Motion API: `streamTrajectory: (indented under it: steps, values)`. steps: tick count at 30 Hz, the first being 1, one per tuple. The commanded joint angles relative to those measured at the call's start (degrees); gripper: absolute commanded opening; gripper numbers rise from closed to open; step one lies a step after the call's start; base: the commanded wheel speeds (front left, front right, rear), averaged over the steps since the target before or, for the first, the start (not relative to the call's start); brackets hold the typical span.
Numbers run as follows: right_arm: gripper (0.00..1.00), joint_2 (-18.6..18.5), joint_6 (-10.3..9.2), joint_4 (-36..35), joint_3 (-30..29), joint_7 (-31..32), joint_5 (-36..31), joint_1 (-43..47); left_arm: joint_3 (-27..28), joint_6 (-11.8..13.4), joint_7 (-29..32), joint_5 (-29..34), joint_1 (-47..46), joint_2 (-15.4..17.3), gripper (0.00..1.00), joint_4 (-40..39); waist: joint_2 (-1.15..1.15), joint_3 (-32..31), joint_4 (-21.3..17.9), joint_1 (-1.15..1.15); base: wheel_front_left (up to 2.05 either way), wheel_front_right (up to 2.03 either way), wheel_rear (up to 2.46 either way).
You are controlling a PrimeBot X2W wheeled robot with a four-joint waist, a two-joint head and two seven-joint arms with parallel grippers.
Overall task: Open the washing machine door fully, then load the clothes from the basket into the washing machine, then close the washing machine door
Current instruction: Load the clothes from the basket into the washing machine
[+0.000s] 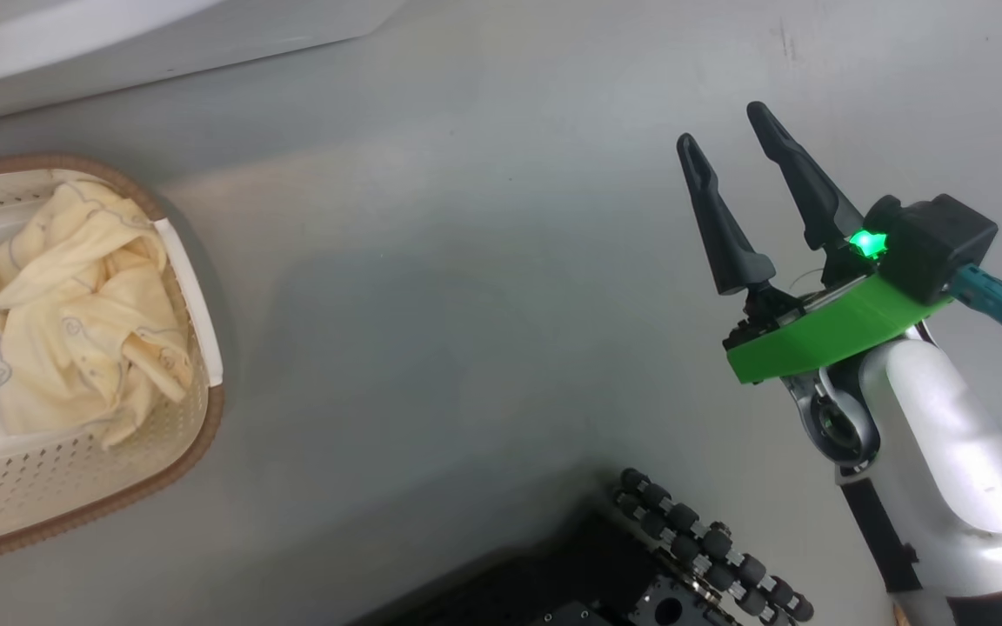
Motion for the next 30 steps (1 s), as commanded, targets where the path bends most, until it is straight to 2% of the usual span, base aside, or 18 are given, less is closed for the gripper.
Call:
streamTrajectory:
  steps: [1,11,18,19,20,21,22,23,30]
  values:
    - [1.00,-0.1,0.57,-1.5,0.7,-0.4,0.4,0.6,0.8,0.6,-0.4,0.8,-0.8,2.6,0.00,-3.2,0.00,0.1,-0.2,0.00,0.00,0.00,0.00]
    - [1.00,-0.3,0.57,-1.4,1.2,-0.4,0.5,0.4,5.0,2.1,-0.4,2.8,0.1,4.0,0.00,-7.7,0.00,1.2,-0.9,0.00,0.00,0.00,0.00]
    - [1.00,-0.1,0.57,-0.9,1.6,-0.4,0.5,-0.3,6.3,1.0,-0.4,4.5,1.8,3.3,0.00,-6.8,0.00,1.0,-0.4,0.00,0.00,0.00,0.00]
    - [1.00,-0.1,0.57,-0.9,1.7,-0.4,0.5,-0.4,6.6,0.8,-0.4,4.3,2.1,3.1,0.07,-5.9,0.00,0.8,-0.2,0.00,0.00,0.00,0.00]
    - [1.00,-0.1,0.57,-0.8,1.7,-0.4,0.4,-0.4,6.8,0.4,-0.4,4.2,2.5,2.9,0.34,-4.7,0.00,0.5,-0.1,0.00,0.00,0.00,0.00]
    - [1.00,-0.2,0.57,-0.8,1.7,-0.4,0.4,-0.3,6.6,0.0,-0.4,4.4,2.8,2.8,0.49,-3.2,0.00,0.2,0.1,0.00,0.00,0.00,0.00]
    - [1.00,-0.3,0.57,-0.7,1.8,-0.4,0.4,-0.3,6.6,-0.4,-0.4,4.4,2.9,2.7,0.80,-2.3,0.00,-0.1,0.2,0.00,0.00,0.00,0.00]
    - [1.00,-0.4,0.57,-0.6,1.8,-0.4,0.3,-0.3,6.6,-0.9,-0.4,4.3,3.1,2.5,0.99,-1.3,0.00,-0.4,0.3,0.00,0.00,0.00,0.00]
    - [1.00,-1.3,0.57,-0.1,1.7,-0.4,0.2,-0.1,6.7,-3.6,-0.4,3.3,4.4,0.6,1.00,5.8,0.00,-2.8,1.6,0.00,0.00,0.00,0.00]
